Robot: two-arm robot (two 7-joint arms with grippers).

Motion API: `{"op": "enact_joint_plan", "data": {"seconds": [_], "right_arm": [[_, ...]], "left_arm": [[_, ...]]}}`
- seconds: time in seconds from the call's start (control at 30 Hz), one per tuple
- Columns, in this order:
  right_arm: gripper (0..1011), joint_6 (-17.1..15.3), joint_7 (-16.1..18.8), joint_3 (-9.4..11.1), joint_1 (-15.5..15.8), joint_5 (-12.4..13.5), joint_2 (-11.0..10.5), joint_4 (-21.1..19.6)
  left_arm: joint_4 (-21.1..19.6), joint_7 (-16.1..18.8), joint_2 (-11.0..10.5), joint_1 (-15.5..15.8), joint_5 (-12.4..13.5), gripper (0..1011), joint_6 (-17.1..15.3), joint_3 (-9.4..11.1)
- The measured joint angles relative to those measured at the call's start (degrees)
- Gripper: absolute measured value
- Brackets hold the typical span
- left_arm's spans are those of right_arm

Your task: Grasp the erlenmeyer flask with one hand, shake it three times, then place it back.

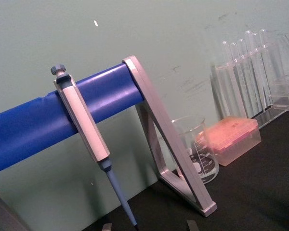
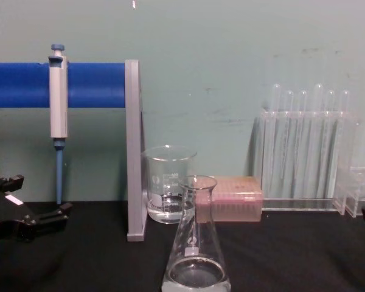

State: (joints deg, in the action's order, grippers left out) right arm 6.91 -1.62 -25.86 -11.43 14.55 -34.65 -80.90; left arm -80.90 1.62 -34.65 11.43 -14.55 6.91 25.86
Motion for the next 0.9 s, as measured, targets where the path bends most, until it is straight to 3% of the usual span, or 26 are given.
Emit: {"op": "enact_joint_plan", "data": {"seconds": [0.73, 0.9], "right_arm": [[1000, 0.0, 0.1, 0.09, 0.01, 0.0, 0.02, 0.0], [1000, 0.18, 2.67, 1.17, 0.55, 1.18, -0.3, -0.72]], "left_arm": [[0.0, 0.0, 0.0, 0.0, 0.0, 1001, 0.0, 0.0], [0.0, 0.0, 0.0, 0.0, 0.0, 1001, 0.0, 0.0]]}}
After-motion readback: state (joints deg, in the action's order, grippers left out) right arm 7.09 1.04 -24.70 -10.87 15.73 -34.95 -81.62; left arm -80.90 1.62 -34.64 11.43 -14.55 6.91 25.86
